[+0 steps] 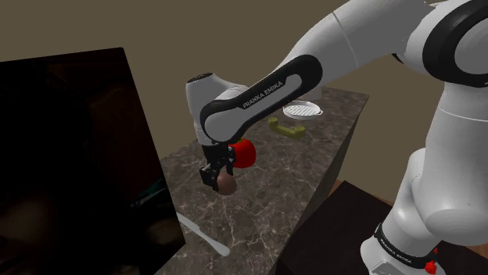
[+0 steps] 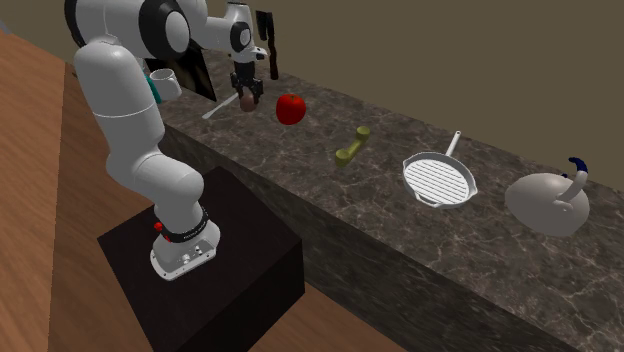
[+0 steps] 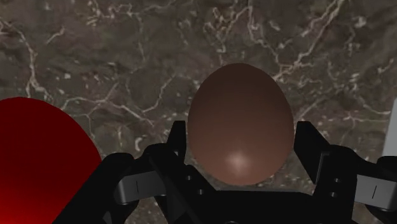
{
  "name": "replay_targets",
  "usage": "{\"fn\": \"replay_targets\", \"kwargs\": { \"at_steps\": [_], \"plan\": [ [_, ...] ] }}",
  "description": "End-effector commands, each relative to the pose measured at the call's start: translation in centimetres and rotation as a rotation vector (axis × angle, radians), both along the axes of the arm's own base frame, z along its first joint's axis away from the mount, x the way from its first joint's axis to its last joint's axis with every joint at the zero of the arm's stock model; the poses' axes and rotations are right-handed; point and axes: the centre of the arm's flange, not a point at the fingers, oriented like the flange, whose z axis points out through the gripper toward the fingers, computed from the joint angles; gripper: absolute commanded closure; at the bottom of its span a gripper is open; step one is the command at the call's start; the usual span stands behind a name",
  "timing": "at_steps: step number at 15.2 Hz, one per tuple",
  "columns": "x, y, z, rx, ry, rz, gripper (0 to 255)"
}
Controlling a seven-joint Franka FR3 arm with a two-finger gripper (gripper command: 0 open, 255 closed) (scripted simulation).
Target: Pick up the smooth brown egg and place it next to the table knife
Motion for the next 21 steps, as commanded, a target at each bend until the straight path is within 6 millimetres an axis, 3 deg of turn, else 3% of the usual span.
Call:
{"fn": "replay_targets", "kwargs": {
  "at_steps": [1,10,11,16,20,21],
  "plan": [
    [0.0,0.0,-1.1,0.000,-0.001,0.000,255],
    [0.0,0.0,-1.7,0.000,-0.001,0.000,255],
    [0.0,0.0,-1.7,0.000,-0.001,0.000,0],
    [0.0,0.0,-1.7,0.000,-0.001,0.000,0],
    [0.6,0.2,3.2,0.000,-0.001,0.000,0],
    [0.6,0.2,3.2,0.000,-0.001,0.000,0]
  ]
}}
